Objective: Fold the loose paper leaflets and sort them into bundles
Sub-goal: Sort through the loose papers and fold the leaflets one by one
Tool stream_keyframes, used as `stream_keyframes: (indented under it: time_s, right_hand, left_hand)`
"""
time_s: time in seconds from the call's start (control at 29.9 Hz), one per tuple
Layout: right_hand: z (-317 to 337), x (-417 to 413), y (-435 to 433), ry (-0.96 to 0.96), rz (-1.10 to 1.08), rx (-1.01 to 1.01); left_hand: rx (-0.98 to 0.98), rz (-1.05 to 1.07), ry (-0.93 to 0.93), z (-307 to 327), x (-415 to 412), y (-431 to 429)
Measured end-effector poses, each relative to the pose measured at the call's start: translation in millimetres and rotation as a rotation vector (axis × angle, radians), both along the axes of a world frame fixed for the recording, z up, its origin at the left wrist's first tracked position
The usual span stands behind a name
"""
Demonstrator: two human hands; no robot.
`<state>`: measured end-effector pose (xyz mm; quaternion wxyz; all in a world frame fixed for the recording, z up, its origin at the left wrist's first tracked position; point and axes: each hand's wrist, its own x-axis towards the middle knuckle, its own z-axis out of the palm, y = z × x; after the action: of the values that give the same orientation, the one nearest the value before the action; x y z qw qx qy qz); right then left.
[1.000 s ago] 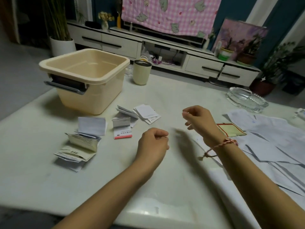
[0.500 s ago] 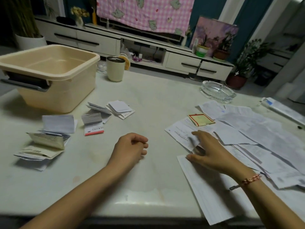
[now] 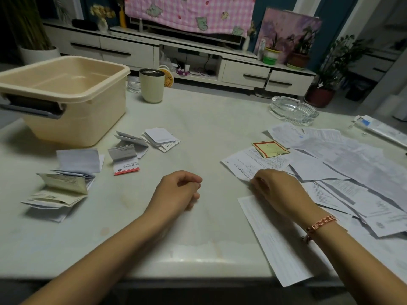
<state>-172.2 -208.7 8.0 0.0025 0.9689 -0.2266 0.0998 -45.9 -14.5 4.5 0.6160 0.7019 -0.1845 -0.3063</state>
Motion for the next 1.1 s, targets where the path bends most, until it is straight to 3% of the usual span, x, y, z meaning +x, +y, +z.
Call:
stream_keyframes:
  time_s: [0.17,0.4,0.6,0.84,0.9,1.0,1.1]
  right_hand:
    - [2.1,7.0,1.1,-0.242,-0.017,0.15]
    - [16.7,19.7,12.0,-0.514,-0.109,0.394]
    - [42.8,25.5,41.2,-0.77,-0.151,1.108]
    - [45.6,25.6,69.8,-0.809,-0.098,1.954]
    - [41.0,27.2,77.4,-0.798,-0.141,2.103]
    - [33.3,27.4,86.3,-0.716,-0.173,2.097]
    - [30.1,25.6,90.5,-0.65,-0.2,1.77]
  left_hand:
    - [-0.049,-0.026,0.053,5.5,-0.1,0.0]
    - [-0.132,-0.041,0.359,10.0,3.7,-0.9]
    - [-0.177,-0.133,0.495,9.9,4.6,0.6]
    - [-0.26,-0.327,0.649,3.3,9.3,-2.3]
    - [-0.328,-0.364,0.696,3.1,9.3,-1.9]
    - [-0.407,-0.278,0.705,4.7,5.5,-3.2]
    - [-0.432,-0.101,0.679,6.8,3.4,-6.1]
